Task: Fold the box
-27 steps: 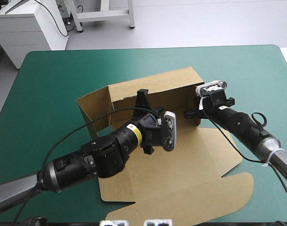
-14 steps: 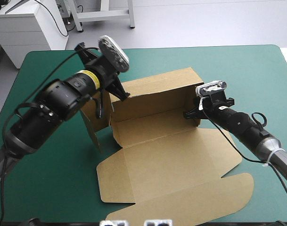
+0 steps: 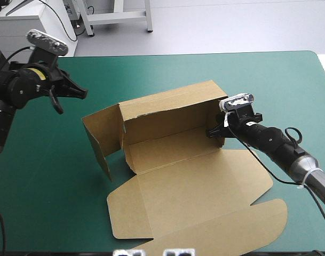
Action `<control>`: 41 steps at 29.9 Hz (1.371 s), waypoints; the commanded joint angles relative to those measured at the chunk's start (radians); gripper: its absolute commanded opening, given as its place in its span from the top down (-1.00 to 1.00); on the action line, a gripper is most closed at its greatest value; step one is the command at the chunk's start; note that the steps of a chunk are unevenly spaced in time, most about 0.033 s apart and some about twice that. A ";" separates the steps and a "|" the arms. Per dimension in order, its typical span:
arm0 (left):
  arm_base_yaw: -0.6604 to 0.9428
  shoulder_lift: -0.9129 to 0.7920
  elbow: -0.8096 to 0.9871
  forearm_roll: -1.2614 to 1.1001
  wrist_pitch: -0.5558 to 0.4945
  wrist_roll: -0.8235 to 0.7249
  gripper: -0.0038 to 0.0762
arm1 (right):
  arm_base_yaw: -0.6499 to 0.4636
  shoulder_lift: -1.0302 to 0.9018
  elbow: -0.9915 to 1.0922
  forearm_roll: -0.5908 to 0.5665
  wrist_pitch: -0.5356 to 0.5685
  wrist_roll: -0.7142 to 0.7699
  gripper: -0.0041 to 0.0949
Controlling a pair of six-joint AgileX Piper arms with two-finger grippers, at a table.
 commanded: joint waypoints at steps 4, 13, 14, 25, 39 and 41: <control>0.150 -0.136 0.127 -0.164 -0.064 0.029 0.87 | -0.002 -0.038 -0.039 0.022 -0.020 0.013 0.96; 0.163 -0.373 0.539 -0.167 -0.273 -0.002 0.87 | -0.002 -0.038 -0.039 0.012 0.038 0.002 0.96; 0.163 -0.397 0.580 -0.167 -0.289 -0.003 0.87 | -0.002 -0.038 -0.039 -0.002 0.054 0.002 0.96; 0.163 -0.574 0.762 -0.149 -0.367 -0.003 0.89 | -0.002 -0.038 -0.121 -0.632 0.402 0.562 0.95; 0.163 -0.580 0.766 -0.111 -0.362 -0.003 0.89 | -0.002 0.084 -0.561 -0.953 1.015 0.849 0.96; 0.163 -0.580 0.766 -0.111 -0.362 -0.003 0.89 | -0.002 0.138 -0.602 -0.966 1.027 0.851 0.96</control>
